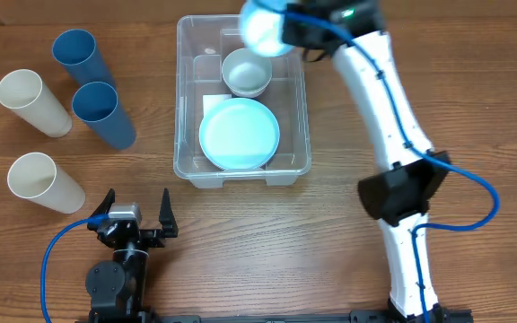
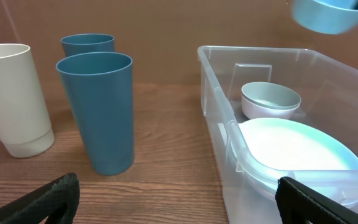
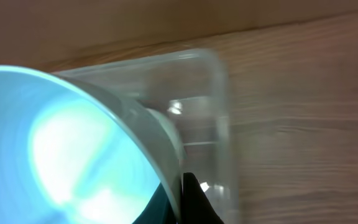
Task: Pack container
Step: 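Place the light-blue bowl onto the stacked bowls in the container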
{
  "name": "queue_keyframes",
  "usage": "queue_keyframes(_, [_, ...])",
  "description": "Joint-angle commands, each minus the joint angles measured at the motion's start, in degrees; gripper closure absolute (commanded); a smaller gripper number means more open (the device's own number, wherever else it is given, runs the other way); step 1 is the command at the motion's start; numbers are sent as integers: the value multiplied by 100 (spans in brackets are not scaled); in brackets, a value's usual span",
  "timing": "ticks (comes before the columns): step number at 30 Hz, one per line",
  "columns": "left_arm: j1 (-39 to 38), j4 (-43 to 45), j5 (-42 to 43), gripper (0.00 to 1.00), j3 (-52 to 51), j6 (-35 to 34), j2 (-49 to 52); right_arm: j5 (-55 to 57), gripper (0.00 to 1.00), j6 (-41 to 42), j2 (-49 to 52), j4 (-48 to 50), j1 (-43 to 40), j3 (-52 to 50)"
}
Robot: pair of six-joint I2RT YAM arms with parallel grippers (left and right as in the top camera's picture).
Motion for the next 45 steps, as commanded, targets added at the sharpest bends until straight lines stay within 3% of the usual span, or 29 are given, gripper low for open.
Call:
queue_keyframes(1, [31,2,-15,0,-20,127,-48,293,96,-26,94,404,367,52])
queue_keyframes(15, [28,2,-17,0,-20,127,-48,575,96,-13,1314,1025,444,-337])
queue_keyframes(16, [31,2,-17,0,-20,127,-48,584,83,-13,1314,1029,444,-341])
queue_keyframes(17, [28,2,-17,0,-20,127,-48,590,77,-15,1314,1025,444,-341])
queue_keyframes(20, [31,2,-15,0,-20,127,-48,588,72,-35,1314,955,444,-341])
queue_keyframes(23, [28,2,-15,0,-20,127,-48,544,76,-249,1314,970,518,-339])
queue_keyframes(27, [31,2,-15,0,-20,127,-48,785,96,-656,1314,1049,708,-339])
queue_keyframes(31, [31,0,-17,0,-20,127,-50,824,96,-658,1314,1093,754,-339])
queue_keyframes(37, [31,2,-17,0,-20,127,-48,367,96,-1676,1314,1235,988,-339])
queue_keyframes(45, [31,2,-15,0,-20,127,-48,-632,96,-1659,1314,1075,1043,-341])
